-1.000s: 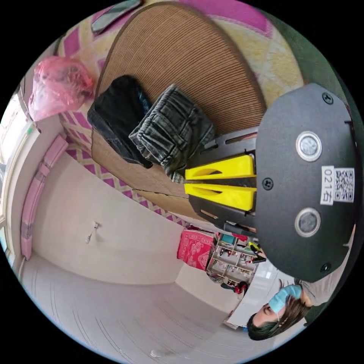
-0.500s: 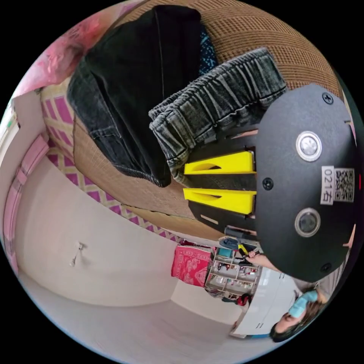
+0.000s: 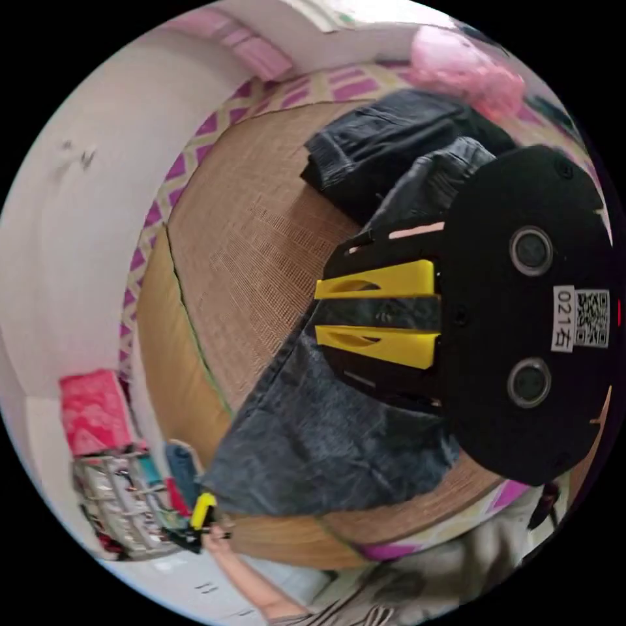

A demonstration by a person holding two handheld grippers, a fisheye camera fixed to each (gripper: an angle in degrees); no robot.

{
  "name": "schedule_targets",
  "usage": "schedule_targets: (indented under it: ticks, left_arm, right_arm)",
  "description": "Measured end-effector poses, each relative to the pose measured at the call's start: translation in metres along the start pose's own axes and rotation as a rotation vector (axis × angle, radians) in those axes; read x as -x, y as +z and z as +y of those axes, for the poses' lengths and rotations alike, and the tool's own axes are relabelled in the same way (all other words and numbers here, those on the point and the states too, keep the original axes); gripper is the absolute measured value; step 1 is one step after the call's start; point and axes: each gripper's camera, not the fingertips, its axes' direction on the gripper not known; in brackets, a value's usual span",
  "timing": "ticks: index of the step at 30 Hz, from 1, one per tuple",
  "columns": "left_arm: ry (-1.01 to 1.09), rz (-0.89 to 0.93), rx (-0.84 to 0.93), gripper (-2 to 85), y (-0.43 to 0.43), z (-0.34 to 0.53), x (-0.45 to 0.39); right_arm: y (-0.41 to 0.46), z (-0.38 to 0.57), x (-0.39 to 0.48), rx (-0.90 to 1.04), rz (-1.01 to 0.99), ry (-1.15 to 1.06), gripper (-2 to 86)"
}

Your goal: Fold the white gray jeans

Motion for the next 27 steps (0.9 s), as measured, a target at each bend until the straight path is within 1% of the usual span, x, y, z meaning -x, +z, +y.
schedule_targets:
  ticks: [3, 5, 6, 7, 8, 9, 11, 13, 14, 16, 17, 19, 21, 23, 25, 26, 27]
  left_arm:
    - [0.090, 0.030, -0.030, 6.1, 0.023, -0.034, -0.015]
    - [0.137, 0.034, -0.031, 6.9, 0.037, -0.051, -0.020]
    - [0.152, 0.034, -0.001, 7.0, 0.051, -0.060, -0.020]
    - [0.146, 0.032, 0.023, 7.1, 0.058, -0.064, -0.018]
    - [0.124, 0.025, 0.090, 5.6, 0.073, -0.068, -0.013]
    - [0.136, 0.042, 0.097, 3.5, 0.078, -0.068, -0.011]
    - [0.105, 0.032, 0.041, 0.4, 0.069, -0.067, -0.005]
    - [0.069, 0.048, 0.000, -0.4, 0.061, -0.069, 0.001]
    - [0.049, 0.028, -0.021, -0.7, 0.058, -0.071, 0.003]
    - [0.017, 0.002, -0.028, -0.8, 0.061, -0.075, 0.007]
    - [-0.013, 0.010, -0.023, -0.9, 0.067, -0.077, 0.012]
    - [-0.051, 0.037, 0.046, -0.9, 0.087, -0.078, 0.019]
    - [-0.100, 0.055, 0.024, -0.9, 0.087, -0.068, 0.025]
    - [-0.135, 0.045, -0.013, -0.9, 0.072, -0.052, 0.031]
    - [-0.175, 0.023, -0.076, -0.9, 0.047, -0.026, 0.039]
    - [-0.174, 0.043, -0.111, -1.0, 0.029, -0.007, 0.041]
    - [-0.164, 0.057, -0.142, -1.0, 0.013, 0.012, 0.039]
  right_arm:
    - [0.034, -0.037, 0.014, 0.137, 0.052, -0.148, 8.2]
    - [0.050, -0.051, 0.015, 0.196, 0.023, -0.188, 8.3]
    - [0.057, -0.057, 0.015, 0.217, -0.002, -0.195, 8.1]
    - [0.060, -0.060, 0.014, 0.222, -0.025, -0.199, 7.1]
    - [0.062, -0.064, 0.014, 0.227, -0.064, -0.207, 5.2]
    - [0.059, -0.066, 0.017, 0.212, -0.059, -0.220, 2.0]
    - [0.047, -0.067, 0.020, 0.162, -0.069, -0.244, -0.1]
    - [0.032, -0.069, 0.016, 0.089, -0.068, -0.218, -0.7]
    - [0.024, -0.072, 0.012, 0.041, -0.069, -0.187, -0.8]
    - [0.025, -0.078, 0.005, 0.026, -0.051, -0.140, -0.9]
    - [0.034, -0.082, 0.003, 0.045, -0.025, -0.118, -0.9]
    - [0.054, -0.089, 0.002, 0.093, -0.003, -0.103, -0.8]
    - [0.086, -0.095, -0.001, 0.188, -0.026, -0.052, -0.5]
    - [0.093, -0.097, -0.003, 0.210, -0.029, -0.009, 0.2]
    - [0.081, -0.096, -0.007, 0.175, -0.009, 0.069, 1.4]
    - [0.064, -0.093, -0.003, 0.113, 0.018, 0.097, 1.6]
    - [0.045, -0.088, 0.012, 0.024, 0.010, 0.067, 1.8]
